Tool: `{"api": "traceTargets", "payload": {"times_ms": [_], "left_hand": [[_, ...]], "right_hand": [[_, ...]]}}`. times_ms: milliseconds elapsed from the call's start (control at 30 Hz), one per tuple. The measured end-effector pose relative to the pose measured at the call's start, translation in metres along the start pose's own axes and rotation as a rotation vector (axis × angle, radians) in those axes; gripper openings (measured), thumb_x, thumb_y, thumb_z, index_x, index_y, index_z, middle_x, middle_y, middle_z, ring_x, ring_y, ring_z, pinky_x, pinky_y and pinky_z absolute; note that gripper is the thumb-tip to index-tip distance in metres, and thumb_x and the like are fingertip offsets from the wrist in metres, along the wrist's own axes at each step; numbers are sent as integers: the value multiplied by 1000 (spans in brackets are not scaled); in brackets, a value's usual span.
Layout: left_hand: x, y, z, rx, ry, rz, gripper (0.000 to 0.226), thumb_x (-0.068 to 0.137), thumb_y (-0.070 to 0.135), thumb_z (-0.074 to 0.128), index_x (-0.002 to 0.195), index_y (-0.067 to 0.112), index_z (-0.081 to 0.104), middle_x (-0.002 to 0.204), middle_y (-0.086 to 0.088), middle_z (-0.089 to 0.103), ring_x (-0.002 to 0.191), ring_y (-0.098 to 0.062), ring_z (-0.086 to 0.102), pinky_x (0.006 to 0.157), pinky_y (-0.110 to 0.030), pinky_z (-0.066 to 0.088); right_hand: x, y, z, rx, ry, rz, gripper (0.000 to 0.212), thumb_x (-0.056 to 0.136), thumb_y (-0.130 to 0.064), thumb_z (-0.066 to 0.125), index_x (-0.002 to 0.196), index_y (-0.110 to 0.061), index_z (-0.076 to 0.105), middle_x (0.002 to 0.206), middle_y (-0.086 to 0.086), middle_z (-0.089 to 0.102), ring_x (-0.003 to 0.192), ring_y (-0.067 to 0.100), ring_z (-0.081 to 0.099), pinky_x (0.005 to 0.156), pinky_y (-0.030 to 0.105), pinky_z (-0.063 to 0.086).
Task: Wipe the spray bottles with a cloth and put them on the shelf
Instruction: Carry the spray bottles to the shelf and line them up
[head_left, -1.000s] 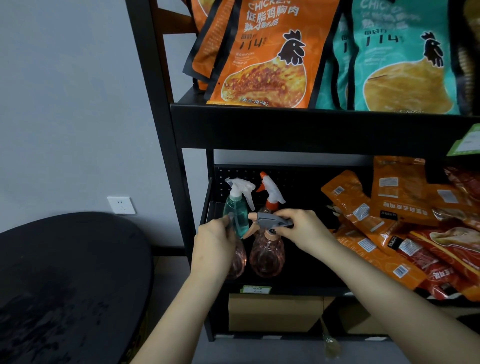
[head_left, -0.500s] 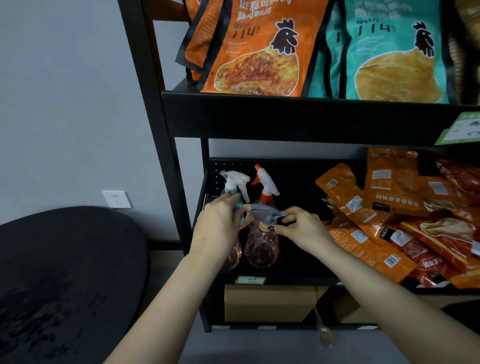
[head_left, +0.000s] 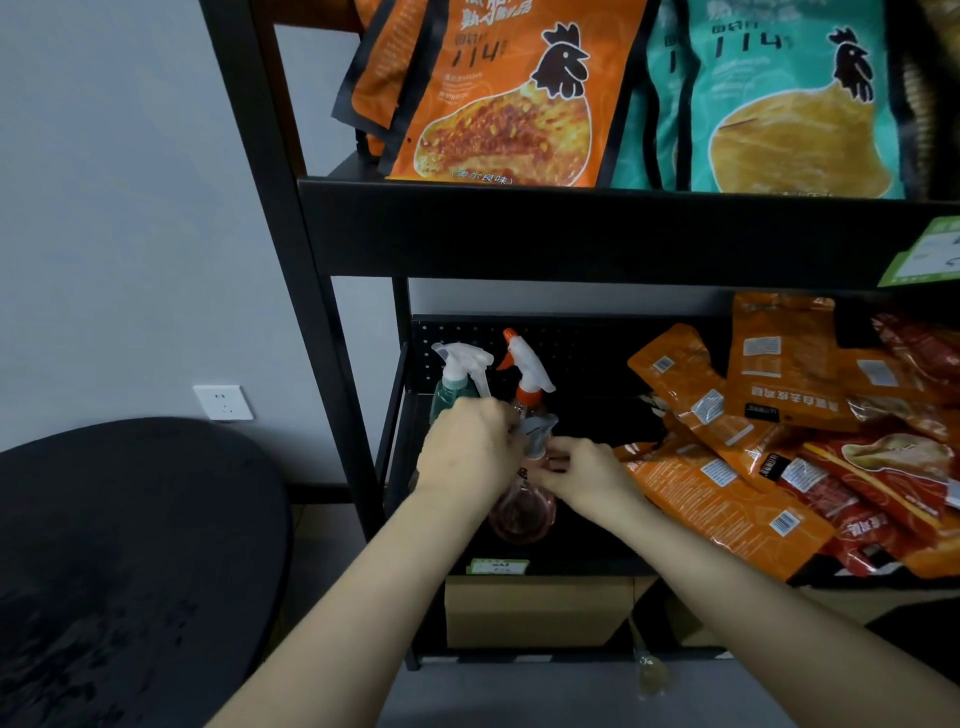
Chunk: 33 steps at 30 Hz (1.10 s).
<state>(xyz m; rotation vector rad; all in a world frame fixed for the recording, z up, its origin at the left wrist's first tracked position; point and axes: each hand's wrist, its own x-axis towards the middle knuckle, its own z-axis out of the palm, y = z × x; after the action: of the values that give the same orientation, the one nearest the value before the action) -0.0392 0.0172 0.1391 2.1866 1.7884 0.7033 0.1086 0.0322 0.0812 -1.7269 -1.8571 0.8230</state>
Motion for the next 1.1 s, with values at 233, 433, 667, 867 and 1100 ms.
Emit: {"api": "traceTargets", "payload": {"times_ms": [233,433,667,867,1100], "left_hand": [[-18,14,-1,-43,11,-108,26,90,42,54,95,23,71,67,1,56,67,-17,51,52,-25,34],[-29,15,3,-153,-46,-81,14,87,23,58,93,17,69,79,-4,67,80,-23,64,73,-38,52],[-32,18,3,-211,-4,-67,21,87,22,63,106,20,70,95,-6,71,90,-22,65,79,-31,51],[-36,19,0,-168,-25,-32,25,88,30,62,112,24,66,96,-4,71,92,-21,65,83,-33,50],[-32,-15,-30,4,94,-52,34,94,21,51,127,18,56,139,-4,49,119,-26,53,89,-34,46]], "right_hand": [[2,-2,-4,-2,-86,-38,29,84,-23,67,114,-20,64,101,-8,64,93,2,54,76,17,42],[6,-3,-10,-60,-177,-97,13,87,-19,61,97,-27,64,87,-8,65,89,8,63,77,25,52],[7,-11,-16,-123,-238,-122,23,89,-16,56,78,-37,54,76,-13,60,74,0,58,60,11,39],[10,-7,-15,-81,-276,-120,18,88,-20,60,88,-38,56,86,-11,63,84,3,61,73,19,48],[16,-17,-55,-113,-291,-60,42,87,-15,64,128,-20,54,125,-4,60,113,8,55,99,28,43]]}}
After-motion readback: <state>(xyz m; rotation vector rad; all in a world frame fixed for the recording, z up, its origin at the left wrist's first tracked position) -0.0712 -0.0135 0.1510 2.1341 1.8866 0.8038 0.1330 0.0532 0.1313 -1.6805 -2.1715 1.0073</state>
